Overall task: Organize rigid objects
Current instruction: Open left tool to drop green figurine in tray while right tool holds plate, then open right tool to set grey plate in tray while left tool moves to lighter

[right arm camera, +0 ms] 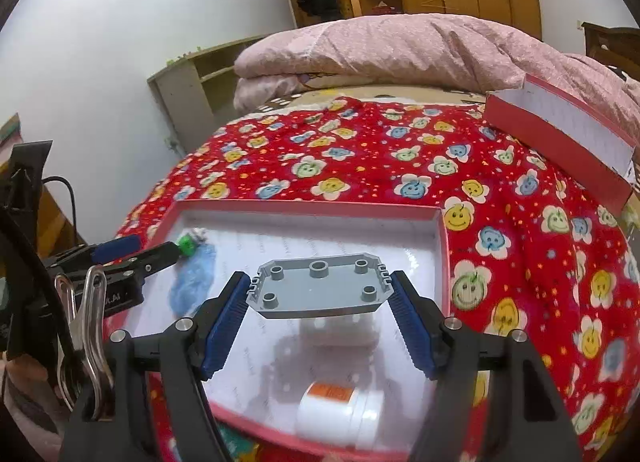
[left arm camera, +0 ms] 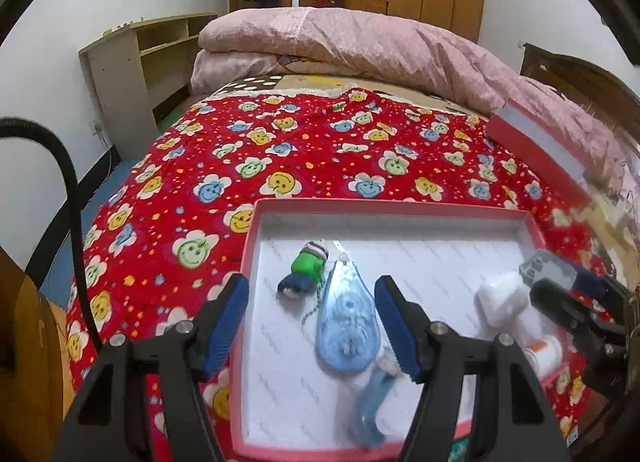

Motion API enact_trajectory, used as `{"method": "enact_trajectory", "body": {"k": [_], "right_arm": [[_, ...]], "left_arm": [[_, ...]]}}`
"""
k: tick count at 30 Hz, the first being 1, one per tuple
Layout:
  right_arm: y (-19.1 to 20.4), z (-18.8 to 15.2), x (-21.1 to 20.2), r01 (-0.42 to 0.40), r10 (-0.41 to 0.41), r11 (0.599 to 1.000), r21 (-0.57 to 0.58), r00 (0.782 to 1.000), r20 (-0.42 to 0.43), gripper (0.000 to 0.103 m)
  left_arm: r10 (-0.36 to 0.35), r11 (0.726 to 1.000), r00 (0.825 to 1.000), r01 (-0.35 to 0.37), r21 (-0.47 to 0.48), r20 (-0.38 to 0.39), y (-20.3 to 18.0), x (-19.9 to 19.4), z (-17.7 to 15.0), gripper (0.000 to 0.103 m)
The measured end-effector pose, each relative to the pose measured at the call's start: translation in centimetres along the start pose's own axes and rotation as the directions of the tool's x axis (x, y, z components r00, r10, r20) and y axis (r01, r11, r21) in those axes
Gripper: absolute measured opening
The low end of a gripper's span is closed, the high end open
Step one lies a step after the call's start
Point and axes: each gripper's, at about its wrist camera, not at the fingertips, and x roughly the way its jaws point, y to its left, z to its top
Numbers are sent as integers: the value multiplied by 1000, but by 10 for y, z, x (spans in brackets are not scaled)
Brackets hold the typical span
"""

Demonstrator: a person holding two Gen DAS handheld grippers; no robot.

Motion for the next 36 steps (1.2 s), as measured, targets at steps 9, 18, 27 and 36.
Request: {"method": "enact_trajectory", "body": {"k": [9,18,27,36], "right_arm": [[5,-23,-41,-30,31,999,-9,1000,3,72],[2,-64,-69,-31,31,1000,5,999,-25,72],[-10,-109,-77,-15,16,1000,15,997,-77,72],[-19,-140,-70,-13,20,998,58,991,-130,72]], "left_arm": [[-19,999,1000,20,37,-16,-11,-35,-23,69],[-61,996,996,64,62,-57,-27,-58,-58,69],[-55,996,992,62,61,-117,-30,-62,-92,69],[-80,994,982,91,59,-169,-37,-54,-111,69]]}}
